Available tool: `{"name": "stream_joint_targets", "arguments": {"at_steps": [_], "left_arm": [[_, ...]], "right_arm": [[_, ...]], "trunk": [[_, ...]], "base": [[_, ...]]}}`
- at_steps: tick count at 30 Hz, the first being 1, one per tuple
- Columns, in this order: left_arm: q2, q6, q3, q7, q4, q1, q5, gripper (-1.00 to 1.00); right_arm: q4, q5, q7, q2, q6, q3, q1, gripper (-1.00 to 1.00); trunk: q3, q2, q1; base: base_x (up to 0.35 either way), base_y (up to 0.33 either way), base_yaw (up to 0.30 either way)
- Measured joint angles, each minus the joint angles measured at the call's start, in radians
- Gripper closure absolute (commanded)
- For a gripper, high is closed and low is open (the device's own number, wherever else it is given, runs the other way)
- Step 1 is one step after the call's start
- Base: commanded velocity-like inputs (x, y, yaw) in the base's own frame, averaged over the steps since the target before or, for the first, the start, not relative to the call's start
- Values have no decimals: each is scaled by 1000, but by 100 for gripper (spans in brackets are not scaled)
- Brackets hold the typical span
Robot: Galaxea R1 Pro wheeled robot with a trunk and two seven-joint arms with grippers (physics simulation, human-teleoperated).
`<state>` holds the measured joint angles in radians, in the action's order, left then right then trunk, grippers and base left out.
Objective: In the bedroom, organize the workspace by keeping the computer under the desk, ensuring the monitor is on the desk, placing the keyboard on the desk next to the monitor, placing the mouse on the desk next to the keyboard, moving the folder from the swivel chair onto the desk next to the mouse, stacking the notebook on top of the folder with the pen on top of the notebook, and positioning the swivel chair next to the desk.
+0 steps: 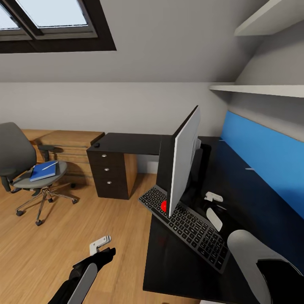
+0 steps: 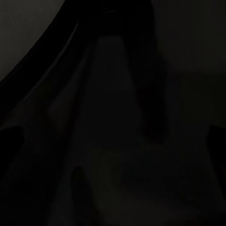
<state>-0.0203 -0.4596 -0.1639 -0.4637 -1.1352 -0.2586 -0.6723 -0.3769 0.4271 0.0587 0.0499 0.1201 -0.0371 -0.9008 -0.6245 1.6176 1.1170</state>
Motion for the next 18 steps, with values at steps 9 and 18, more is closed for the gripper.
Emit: {"name": "stream_joint_targets", "arguments": {"at_steps": [9,18], "left_arm": [[0,0,0,1,5,0,0,-100],[0,1,0,3,9,0,0,-100]], "right_arm": [[1,-10,-37,2,7,0,0,-100],[-2,-11,-81,2,26,0,0,-100]], "trunk": [[0,0,0],[0,0,0]], "base": [[0,0,0],[0,0,0]]}}
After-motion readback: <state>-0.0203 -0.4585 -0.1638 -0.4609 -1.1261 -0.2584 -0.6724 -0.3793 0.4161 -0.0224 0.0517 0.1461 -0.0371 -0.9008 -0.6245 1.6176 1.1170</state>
